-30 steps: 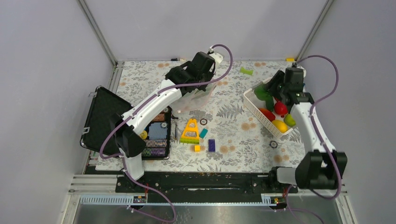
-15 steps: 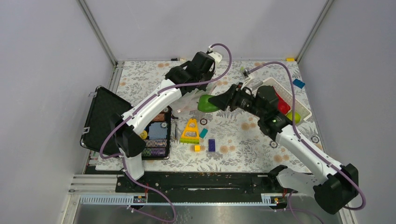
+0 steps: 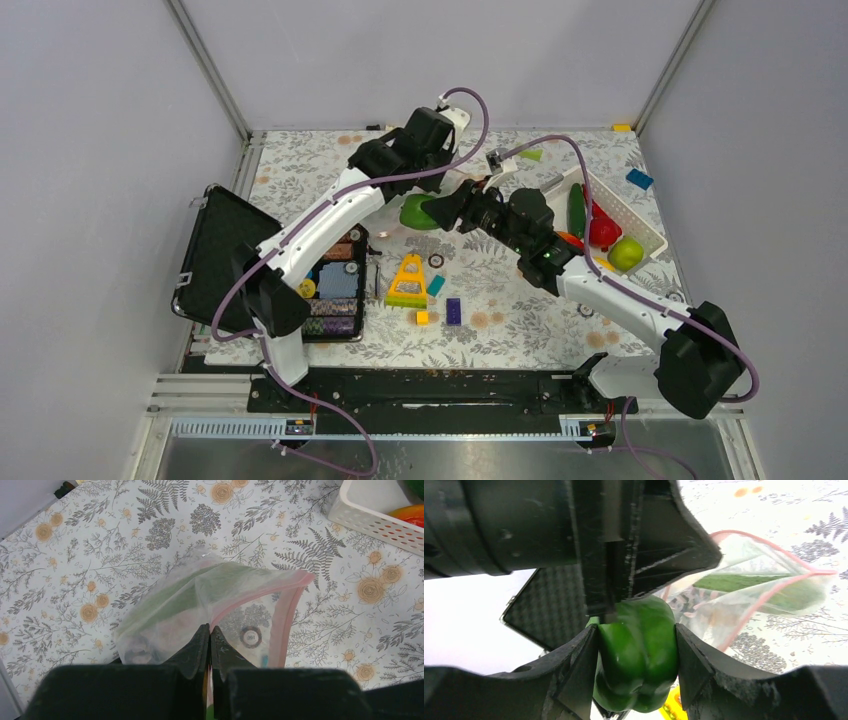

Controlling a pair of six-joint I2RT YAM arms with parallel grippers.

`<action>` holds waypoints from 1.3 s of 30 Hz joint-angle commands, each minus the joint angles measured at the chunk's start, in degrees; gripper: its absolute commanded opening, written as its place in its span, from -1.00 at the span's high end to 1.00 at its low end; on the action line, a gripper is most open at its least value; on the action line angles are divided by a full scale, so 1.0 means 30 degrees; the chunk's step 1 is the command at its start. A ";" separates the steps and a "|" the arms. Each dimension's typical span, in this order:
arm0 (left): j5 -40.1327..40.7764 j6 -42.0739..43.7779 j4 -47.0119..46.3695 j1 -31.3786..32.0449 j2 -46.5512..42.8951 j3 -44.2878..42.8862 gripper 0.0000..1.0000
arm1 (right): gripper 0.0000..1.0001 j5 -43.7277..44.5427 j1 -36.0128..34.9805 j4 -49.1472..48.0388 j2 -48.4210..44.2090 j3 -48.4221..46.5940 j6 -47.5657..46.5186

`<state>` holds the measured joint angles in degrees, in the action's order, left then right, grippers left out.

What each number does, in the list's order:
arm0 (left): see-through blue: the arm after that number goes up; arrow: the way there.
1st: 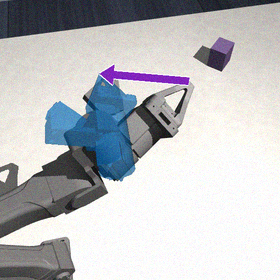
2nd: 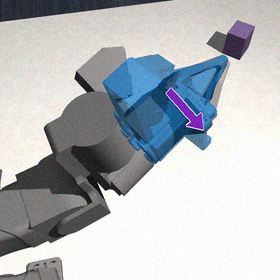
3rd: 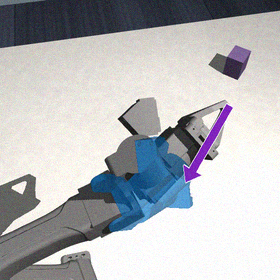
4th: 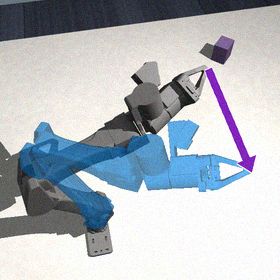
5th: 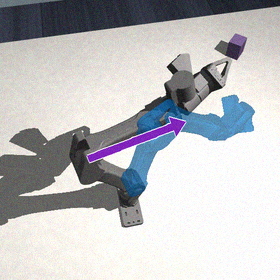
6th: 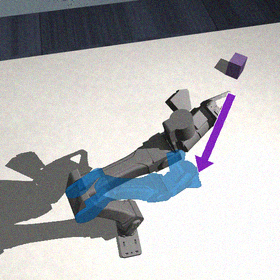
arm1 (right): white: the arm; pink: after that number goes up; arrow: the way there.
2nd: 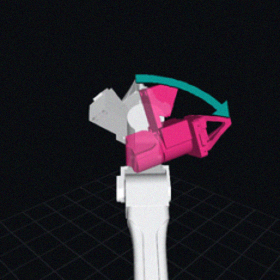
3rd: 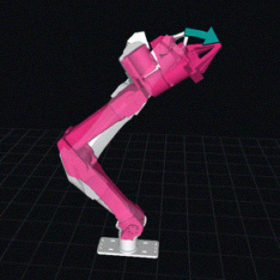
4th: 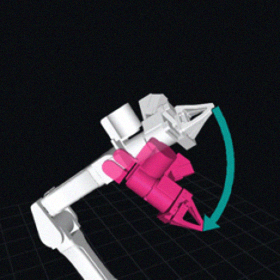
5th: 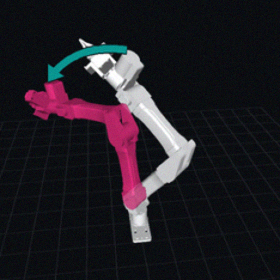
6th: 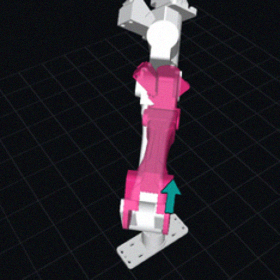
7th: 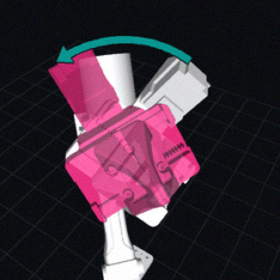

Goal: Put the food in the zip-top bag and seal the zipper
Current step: Place the fake vegetable in the zipper food storage bag.

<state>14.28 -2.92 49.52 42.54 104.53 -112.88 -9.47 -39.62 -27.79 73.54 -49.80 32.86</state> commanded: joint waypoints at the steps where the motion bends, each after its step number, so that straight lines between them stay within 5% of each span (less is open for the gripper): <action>1: -0.0546 -0.0331 -0.0703 -0.0224 -0.1421 -0.0556 1.00 | 0.85 0.2132 -0.0163 -0.1562 -0.0045 0.0217 -0.0988; 21: -0.1945 -0.0217 -0.1082 -0.0499 -0.2084 0.0100 1.00 | 0.87 0.5556 -0.0234 -0.0961 -0.0801 0.1471 -0.0316; 39: -0.2610 -0.0140 -0.1515 -0.0629 -0.2441 0.0596 1.00 | 0.87 0.4833 -0.0193 -0.2804 -0.3051 0.3330 0.1222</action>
<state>8.62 -3.09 48.47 41.12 100.60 -110.96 3.44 -39.86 -32.56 66.52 -40.18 35.27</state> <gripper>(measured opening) 0.010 0.583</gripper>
